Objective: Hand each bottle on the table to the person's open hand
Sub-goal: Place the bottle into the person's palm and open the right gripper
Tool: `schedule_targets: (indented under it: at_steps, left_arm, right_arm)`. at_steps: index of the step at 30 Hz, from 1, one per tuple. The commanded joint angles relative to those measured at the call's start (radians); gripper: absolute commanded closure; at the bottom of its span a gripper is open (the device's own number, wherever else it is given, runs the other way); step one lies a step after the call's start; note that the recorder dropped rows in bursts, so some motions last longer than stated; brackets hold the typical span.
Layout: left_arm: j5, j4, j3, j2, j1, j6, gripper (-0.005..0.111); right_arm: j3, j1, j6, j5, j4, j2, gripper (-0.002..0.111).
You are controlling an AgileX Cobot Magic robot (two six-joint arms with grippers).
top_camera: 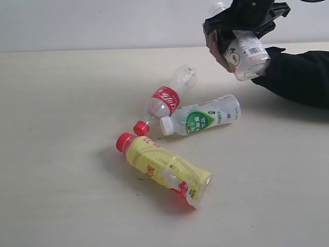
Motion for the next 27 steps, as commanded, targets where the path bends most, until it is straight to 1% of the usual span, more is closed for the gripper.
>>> schedule_targets:
  at_steps: [1,11,12,14,17,21,23,25,27]
  left_arm:
    - [-0.011,0.003,0.0,-0.006,-0.004,0.001,0.107]
    - [-0.011,0.003,0.0,-0.006,-0.004,0.001,0.107]
    - [-0.011,0.003,0.0,-0.006,-0.004,0.001,0.107]
    - [-0.011,0.003,0.0,-0.006,-0.004,0.001,0.107]
    - [-0.011,0.003,0.0,-0.006,-0.004,0.001,0.107]
    - [-0.011,0.003,0.0,-0.006,-0.004,0.001,0.107]
    - [-0.011,0.003,0.0,-0.006,-0.004,0.001,0.107]
    - [-0.011,0.003,0.0,-0.006,-0.004,0.001,0.107]
    - [-0.011,0.003,0.0,-0.006,-0.004,0.001,0.107]
  right_arm:
    - [-0.009,-0.003,0.014,-0.004,0.008,0.022,0.108]
    - [-0.009,-0.003,0.007,-0.034,-0.007,0.022,0.108]
    - [-0.009,-0.003,0.007,-0.034,-0.007,0.022,0.106]
    - [-0.009,-0.003,0.007,-0.037,-0.009,0.022,0.101]
    - [-0.009,-0.003,0.007,-0.037,-0.009,0.022,0.086]
    - [-0.009,-0.003,0.007,-0.037,-0.009,0.024,0.057]
    - [-0.009,-0.003,-0.004,-0.037,-0.009,0.024,0.045]
    - [-0.009,-0.003,-0.009,-0.037,-0.009,0.024,0.039]
    - [-0.009,-0.003,-0.007,-0.041,-0.009,0.024,0.039]
